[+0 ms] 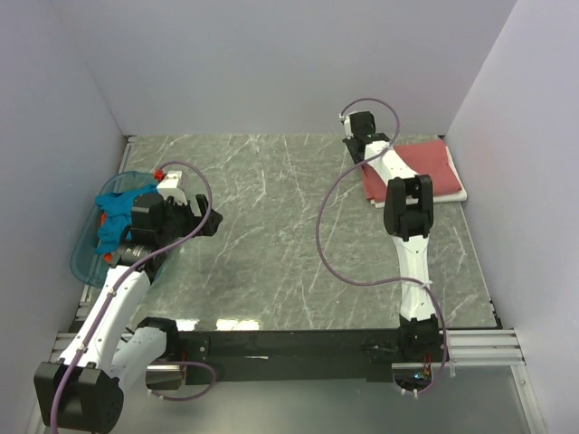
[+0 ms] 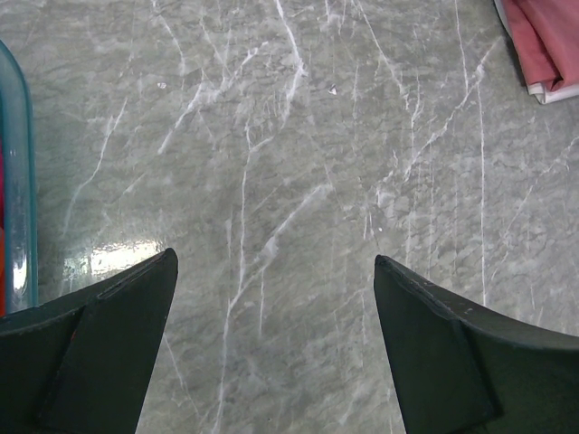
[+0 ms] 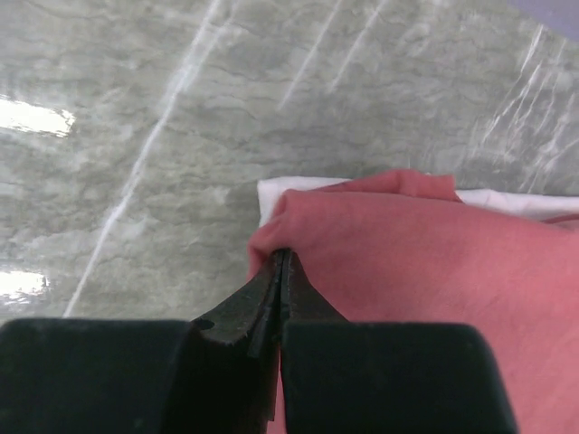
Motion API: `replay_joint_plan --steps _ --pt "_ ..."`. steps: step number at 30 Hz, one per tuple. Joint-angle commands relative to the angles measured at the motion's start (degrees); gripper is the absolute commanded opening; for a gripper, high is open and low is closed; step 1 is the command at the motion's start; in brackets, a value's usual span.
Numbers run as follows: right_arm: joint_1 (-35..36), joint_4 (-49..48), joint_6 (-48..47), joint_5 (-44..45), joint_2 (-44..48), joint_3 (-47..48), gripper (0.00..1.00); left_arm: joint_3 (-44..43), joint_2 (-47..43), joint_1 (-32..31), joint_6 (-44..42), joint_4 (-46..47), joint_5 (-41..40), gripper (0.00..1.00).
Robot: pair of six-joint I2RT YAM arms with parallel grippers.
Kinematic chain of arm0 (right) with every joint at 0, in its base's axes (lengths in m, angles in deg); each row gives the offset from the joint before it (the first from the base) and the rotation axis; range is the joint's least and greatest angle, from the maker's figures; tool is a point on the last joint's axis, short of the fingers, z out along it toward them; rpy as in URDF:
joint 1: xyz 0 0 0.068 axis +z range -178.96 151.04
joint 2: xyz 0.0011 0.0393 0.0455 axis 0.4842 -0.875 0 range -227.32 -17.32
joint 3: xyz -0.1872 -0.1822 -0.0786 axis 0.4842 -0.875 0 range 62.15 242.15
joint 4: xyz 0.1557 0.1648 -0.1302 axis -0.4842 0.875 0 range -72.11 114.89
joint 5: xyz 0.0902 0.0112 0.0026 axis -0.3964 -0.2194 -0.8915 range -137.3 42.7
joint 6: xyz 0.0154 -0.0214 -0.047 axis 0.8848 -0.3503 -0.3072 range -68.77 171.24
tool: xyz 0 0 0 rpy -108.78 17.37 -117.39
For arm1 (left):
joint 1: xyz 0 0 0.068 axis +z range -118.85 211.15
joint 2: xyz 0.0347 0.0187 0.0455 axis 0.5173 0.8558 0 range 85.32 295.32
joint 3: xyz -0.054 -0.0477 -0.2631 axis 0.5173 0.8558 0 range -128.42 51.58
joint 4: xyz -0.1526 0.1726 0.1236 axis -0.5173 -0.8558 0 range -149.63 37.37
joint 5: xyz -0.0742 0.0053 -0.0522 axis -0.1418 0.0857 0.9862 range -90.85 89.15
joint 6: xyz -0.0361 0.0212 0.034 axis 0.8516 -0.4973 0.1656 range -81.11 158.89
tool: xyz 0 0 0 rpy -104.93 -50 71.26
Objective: Fold and stack the t-shirts
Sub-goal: Neatly place the folded tshirt to the corner, then reset both grippers
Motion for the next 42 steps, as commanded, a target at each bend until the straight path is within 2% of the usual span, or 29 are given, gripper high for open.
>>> replay_joint_plan --steps 1,8,13,16,17,20,22,26,30,34,35,37,38,40,41,42 --pt "1.60 1.10 -2.57 3.15 -1.21 5.04 0.02 -0.42 0.28 -0.01 -1.09 1.32 1.12 0.95" --pt "3.35 0.14 -4.51 4.12 -1.49 4.70 0.02 -0.24 0.10 -0.01 -1.09 1.32 1.03 0.95" --pt "4.41 -0.92 -4.24 0.35 3.43 0.40 0.03 -0.33 0.19 -0.01 -1.18 1.06 0.68 0.95" --pt "5.81 -3.63 -5.20 -5.62 13.24 -7.67 0.04 -0.33 -0.51 -0.01 -1.18 1.05 0.24 0.95" --pt "6.43 -4.95 -5.56 -5.64 13.28 -10.48 0.04 -0.42 -0.69 -0.01 -1.09 1.05 0.16 0.95" --pt "8.01 -8.04 -5.56 -10.89 25.89 -22.24 0.07 -0.24 -1.74 -0.01 -1.09 0.97 -0.81 0.95" --pt "8.10 -7.86 -4.60 -17.57 31.01 -25.96 0.09 -0.33 -2.79 -0.01 -0.74 0.97 -1.60 0.95" --pt "7.84 -9.09 -3.10 -22.68 47.06 -39.02 0.10 -0.50 -4.55 0.08 -0.13 0.97 -3.53 0.96" --pt "6.96 -11.38 -1.70 -24.18 61.15 -50.30 0.23 -0.68 -6.49 0.08 1.10 1.06 -4.94 0.99" --pt "3.89 -12.08 0.59 -25.15 74.87 -59.36 0.38 -0.68 -10.34 0.17 3.38 0.35 -10.91 0.99" --pt "1.88 -12.34 1.55 -25.85 79.94 -62.24 0.46 -0.51 -11.23 0.34 3.65 0.26 -11.88 0.99" --pt "0.29 -12.78 2.43 -25.68 84.80 -64.99 0.54 -0.24 -13.86 0.35 4.44 -0.09 -14.60 0.99" --pt "-0.94 -13.31 3.22 -25.15 89.09 -67.52 0.66 0.02 -14.74 0.35 4.44 -0.09 -14.61 0.99" --pt "-1.91 -14.10 4.63 -23.40 92.98 -70.08 0.78 0.37 -16.85 0.35 4.09 -0.70 -17.67 1.00" --pt "-2.00 -15.58 6.46 -21.22 96.48 -72.53 0.89 0.55 -17.30 0.35 3.66 -0.88 -18.21 1.00" --pt "-2.53 -16.21 7.44 -20.24 97.99 -73.69 0.93 0.55 -17.73 0.35 3.30 -1.05 -18.74 1.00"
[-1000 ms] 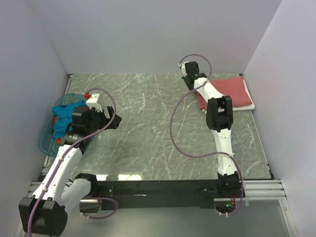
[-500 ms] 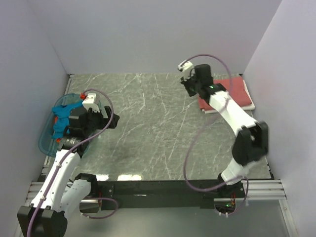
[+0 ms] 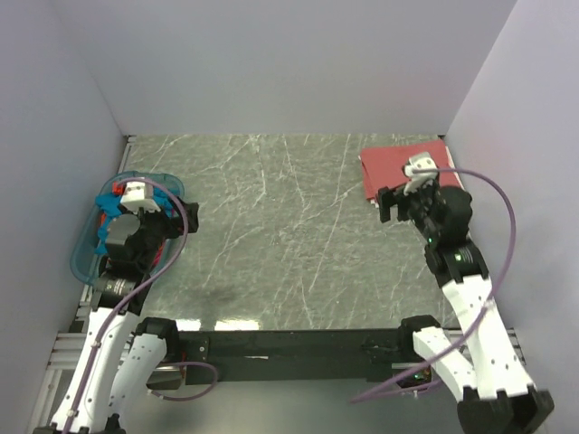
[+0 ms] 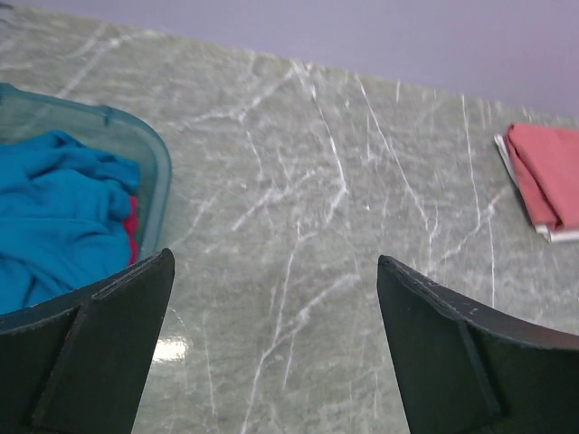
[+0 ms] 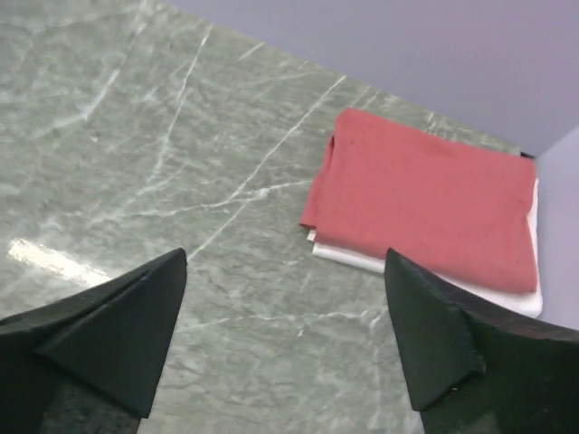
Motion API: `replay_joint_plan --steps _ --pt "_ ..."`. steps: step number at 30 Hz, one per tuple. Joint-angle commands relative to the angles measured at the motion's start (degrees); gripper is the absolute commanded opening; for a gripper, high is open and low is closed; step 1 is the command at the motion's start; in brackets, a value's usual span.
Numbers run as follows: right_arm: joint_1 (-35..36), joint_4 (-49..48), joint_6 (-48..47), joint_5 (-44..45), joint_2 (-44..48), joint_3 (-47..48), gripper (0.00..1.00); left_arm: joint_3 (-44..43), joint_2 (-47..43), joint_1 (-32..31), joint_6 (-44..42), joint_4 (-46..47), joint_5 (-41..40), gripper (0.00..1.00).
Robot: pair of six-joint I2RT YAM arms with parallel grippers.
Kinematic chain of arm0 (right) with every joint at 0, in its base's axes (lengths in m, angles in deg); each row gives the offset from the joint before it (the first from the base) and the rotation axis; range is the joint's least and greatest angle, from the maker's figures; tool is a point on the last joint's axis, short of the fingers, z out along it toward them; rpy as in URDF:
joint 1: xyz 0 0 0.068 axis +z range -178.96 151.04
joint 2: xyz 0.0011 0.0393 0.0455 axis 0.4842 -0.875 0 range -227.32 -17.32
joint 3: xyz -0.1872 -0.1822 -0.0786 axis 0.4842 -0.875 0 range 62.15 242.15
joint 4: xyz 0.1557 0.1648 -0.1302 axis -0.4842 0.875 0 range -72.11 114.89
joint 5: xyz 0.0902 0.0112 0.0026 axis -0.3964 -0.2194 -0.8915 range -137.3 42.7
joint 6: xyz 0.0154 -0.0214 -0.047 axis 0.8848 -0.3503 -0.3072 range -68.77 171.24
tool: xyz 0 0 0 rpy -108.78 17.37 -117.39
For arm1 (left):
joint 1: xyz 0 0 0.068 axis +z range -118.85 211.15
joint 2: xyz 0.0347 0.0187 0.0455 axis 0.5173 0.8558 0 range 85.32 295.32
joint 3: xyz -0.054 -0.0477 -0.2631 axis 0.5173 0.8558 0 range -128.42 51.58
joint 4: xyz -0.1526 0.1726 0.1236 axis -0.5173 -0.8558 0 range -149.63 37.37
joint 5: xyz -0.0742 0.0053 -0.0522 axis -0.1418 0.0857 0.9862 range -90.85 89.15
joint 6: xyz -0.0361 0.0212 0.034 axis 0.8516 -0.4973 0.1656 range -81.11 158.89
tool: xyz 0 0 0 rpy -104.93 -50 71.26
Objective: Fold and stack the t-shirts
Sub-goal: Reset both grippers
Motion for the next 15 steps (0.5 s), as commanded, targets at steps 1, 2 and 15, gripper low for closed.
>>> replay_joint_plan --steps 1,2,15 --pt "-1.13 -4.60 7.13 3.81 6.49 -3.56 0.97 0.46 -2.22 0.24 -0.09 -0.35 -5.34 0.99" --pt "-1.39 -4.52 9.07 5.04 7.11 -4.61 1.00 0.64 -2.40 0.24 -0.09 -0.27 -5.43 0.99" --pt "-4.65 -7.33 21.75 23.42 12.57 -10.33 1.00 1.08 -2.66 0.24 -0.61 0.26 -1.13 1.00"
